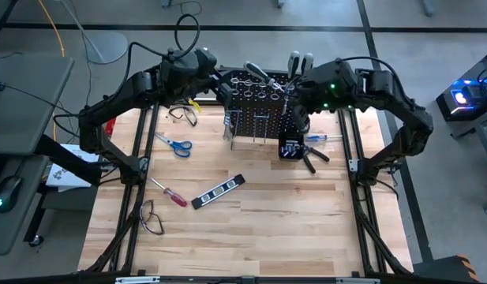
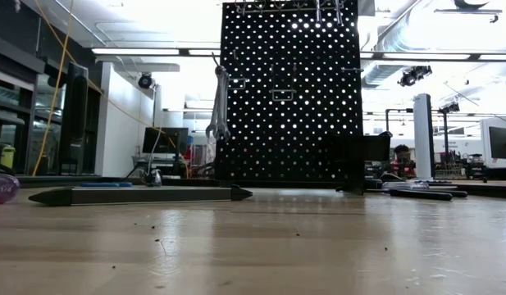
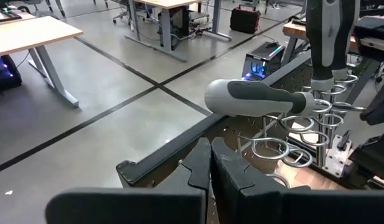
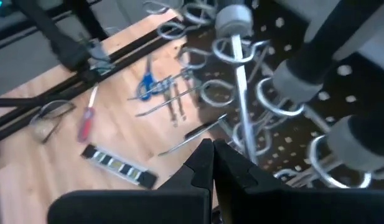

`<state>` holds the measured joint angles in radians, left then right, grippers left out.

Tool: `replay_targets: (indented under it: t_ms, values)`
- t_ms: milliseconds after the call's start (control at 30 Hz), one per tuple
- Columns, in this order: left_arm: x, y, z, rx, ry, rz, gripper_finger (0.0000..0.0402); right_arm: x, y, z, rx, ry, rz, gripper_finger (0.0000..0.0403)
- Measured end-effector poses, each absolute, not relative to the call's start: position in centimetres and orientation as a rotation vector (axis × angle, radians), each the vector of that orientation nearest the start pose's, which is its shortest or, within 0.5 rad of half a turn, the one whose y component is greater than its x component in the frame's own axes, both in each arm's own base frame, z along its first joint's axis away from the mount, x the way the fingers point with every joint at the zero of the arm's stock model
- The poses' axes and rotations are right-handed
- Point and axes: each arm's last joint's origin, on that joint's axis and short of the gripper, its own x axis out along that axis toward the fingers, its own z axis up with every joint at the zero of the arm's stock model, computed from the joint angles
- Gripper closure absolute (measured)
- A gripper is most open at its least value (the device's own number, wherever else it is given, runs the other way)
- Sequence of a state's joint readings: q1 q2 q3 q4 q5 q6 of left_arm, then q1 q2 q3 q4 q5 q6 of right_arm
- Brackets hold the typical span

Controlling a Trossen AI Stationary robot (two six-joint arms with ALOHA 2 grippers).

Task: Hang tools onto peg board
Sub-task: Hang the gray screwdriver on the pegboard

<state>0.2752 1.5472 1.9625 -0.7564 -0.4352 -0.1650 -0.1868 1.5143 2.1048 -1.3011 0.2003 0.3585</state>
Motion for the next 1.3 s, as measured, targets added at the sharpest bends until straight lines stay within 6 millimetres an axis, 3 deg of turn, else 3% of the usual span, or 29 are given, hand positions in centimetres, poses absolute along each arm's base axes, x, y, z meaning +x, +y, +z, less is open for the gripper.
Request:
replay_targets:
  t_ms: [233,433,1300]
  values:
    - [28.5,9.4,49.1,-0.138,0.279,0.732,0.0402,23.0,-4.1,48.4,0.375,0.805,-0.381,0.0403]
    - [28.2,9.6,49.3,-0.147,0.269,0.741,0.0402,21.5,-4.8,49.4,0.359,0.779,-0.516,0.0403]
    - [28.2,9.6,49.3,-0.148,0.268,0.74,0.0401,22.9,-6.2,49.2,0.351,0.762,-0.506,0.0403]
